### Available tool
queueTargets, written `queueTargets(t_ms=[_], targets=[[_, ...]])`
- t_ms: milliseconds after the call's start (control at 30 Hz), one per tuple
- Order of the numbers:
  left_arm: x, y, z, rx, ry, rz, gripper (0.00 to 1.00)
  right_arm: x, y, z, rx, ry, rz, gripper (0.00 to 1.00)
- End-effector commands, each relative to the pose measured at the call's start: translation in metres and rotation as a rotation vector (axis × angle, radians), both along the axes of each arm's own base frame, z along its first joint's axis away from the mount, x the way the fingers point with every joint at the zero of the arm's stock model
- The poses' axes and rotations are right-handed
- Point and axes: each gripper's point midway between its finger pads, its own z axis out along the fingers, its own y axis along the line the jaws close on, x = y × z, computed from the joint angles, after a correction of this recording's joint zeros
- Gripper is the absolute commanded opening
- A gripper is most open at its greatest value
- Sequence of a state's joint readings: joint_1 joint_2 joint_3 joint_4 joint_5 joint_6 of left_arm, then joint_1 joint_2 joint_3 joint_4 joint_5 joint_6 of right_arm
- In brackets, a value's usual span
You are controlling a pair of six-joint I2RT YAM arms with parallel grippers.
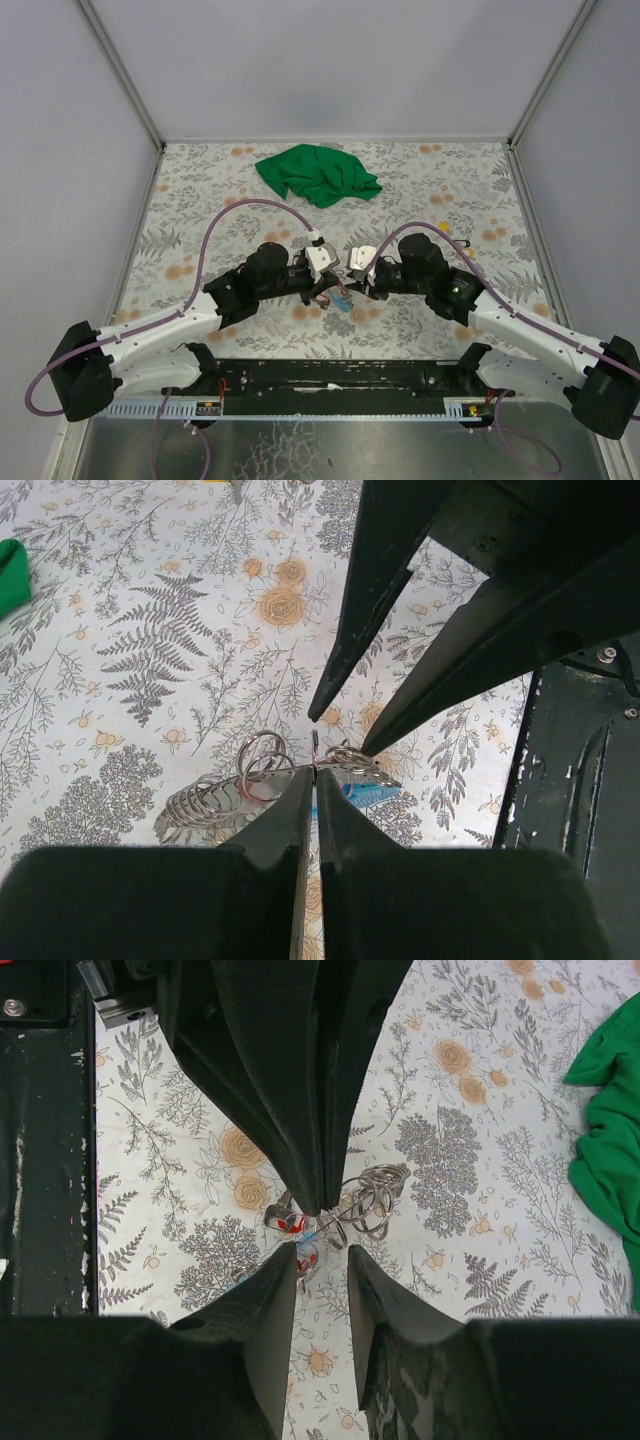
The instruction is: Put the keys on the keyring
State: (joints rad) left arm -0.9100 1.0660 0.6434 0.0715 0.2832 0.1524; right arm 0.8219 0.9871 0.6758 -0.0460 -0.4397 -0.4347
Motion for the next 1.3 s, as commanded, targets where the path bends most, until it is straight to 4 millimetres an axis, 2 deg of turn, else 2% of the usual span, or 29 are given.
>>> queueTargets(t_ms=[0,367,800,1267], targets=[[-0.001,-0.004,0.024,-0.056,-0.057,-0.016,0.0,0.004,0.014,0.028,0.069,-0.061,0.048,0.33],[-0.004,-0.005,0.023,-0.063,-0.058,-0.032,0.0,0.009,0.021,0.03,0.095,-0.093,0.055,0.3],[-0.005,-0.004,0.022,-0.063,-0.069,-0.039,0.0,0.013,0.014,0.028,0.07,-0.139,0.035,0.31],[-0.011,-0.003,0.024,-0.075,-0.091,-0.077,0.0,0.013,0.017,0.022,0.03,-0.138,0.075,0.34]])
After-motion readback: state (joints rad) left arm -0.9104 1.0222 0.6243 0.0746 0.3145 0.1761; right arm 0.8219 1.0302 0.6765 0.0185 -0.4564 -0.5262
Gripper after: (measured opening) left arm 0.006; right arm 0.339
